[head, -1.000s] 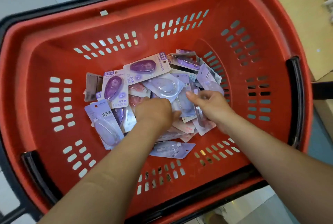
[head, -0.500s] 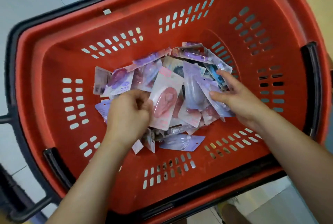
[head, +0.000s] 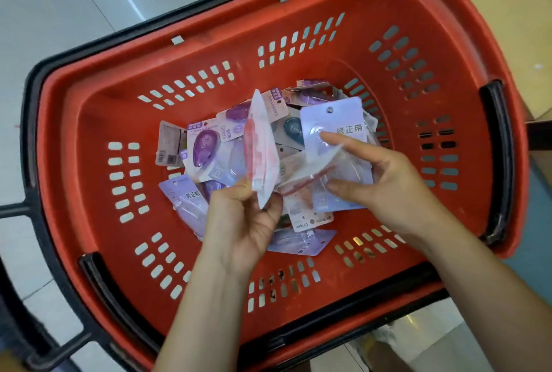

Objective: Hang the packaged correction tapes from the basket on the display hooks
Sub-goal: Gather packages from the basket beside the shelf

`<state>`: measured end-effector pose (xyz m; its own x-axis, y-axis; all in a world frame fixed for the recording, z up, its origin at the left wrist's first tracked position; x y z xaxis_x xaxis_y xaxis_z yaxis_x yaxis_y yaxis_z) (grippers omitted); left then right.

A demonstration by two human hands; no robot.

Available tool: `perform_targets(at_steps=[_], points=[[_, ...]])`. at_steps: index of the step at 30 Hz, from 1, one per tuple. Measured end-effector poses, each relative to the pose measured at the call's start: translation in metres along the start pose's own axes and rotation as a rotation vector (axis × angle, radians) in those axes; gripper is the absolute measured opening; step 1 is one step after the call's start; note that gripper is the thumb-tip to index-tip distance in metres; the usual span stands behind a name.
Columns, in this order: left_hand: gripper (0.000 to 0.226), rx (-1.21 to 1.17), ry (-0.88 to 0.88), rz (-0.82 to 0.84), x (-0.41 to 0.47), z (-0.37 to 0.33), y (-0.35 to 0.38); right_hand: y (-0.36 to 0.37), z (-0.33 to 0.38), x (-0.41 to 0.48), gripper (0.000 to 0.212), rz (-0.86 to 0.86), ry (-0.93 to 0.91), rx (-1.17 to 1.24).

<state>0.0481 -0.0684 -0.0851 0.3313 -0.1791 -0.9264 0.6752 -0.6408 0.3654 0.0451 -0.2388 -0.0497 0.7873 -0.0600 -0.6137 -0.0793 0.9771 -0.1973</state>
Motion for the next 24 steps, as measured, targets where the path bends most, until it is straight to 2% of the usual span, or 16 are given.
perform_targets(at_steps=[2, 4, 6, 8, 10, 11, 13, 15, 17, 19, 21, 24], points=[[0.034, -0.004, -0.092, -0.022, 0.004, 0.013, 0.0, -0.006, -0.001, 0.0, 0.063, 0.007, 0.019, 0.024], [0.053, 0.096, -0.18, -0.032, 0.004, 0.023, -0.002, -0.009, 0.011, -0.001, 0.045, 0.053, -0.029, 0.035], [0.048, 0.24, -0.207, -0.061, 0.001, 0.03, -0.007, -0.01, 0.024, -0.003, 0.028, 0.122, -0.095, -0.016], [0.033, 0.359, -0.127, -0.131, -0.004, 0.029, -0.008, -0.01, 0.023, -0.003, 0.025, 0.143, -0.09, -0.069], [0.03, 0.44, 0.04, -0.172, -0.002, 0.017, -0.01, -0.012, 0.015, -0.004, 0.029, 0.09, -0.046, -0.068], [0.03, 0.505, 0.142, -0.168, -0.002, 0.006, -0.011, -0.015, 0.01, -0.005, 0.03, 0.039, -0.018, 0.011], [0.022, 0.628, 0.307, -0.133, -0.003, -0.016, -0.011, -0.021, -0.001, -0.008, 0.017, -0.093, 0.017, 0.164], [0.02, 0.716, 0.413, -0.041, -0.007, -0.03, -0.008, -0.02, -0.01, -0.007, 0.005, -0.139, 0.065, 0.191], [0.015, 0.762, 0.379, 0.067, -0.011, -0.025, 0.0, -0.006, -0.013, -0.004, 0.008, -0.06, 0.108, 0.219], [0.021, 0.94, 0.37, 0.138, -0.009, -0.011, 0.005, 0.007, -0.013, 0.0, 0.007, 0.002, 0.126, 0.188], [0.02, 1.022, 0.399, 0.158, -0.006, 0.002, 0.006, 0.011, -0.018, 0.004, 0.021, -0.025, 0.163, 0.202], [0.018, 1.125, 0.565, 0.083, -0.004, 0.004, 0.002, 0.022, -0.028, 0.005, 0.047, -0.035, 0.285, 0.495]])
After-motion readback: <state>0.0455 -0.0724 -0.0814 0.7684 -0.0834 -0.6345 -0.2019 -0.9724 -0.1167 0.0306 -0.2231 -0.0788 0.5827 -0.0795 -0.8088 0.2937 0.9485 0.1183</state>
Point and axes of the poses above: each hand's wrist, its own x-axis towards the middle knuckle, its own y-axis out of the palm, z = x × y, the point moved 8 cm from there along x, towards the middle knuckle, and after that the axes turned 7 degrees about -x, right-handed, at the moved point
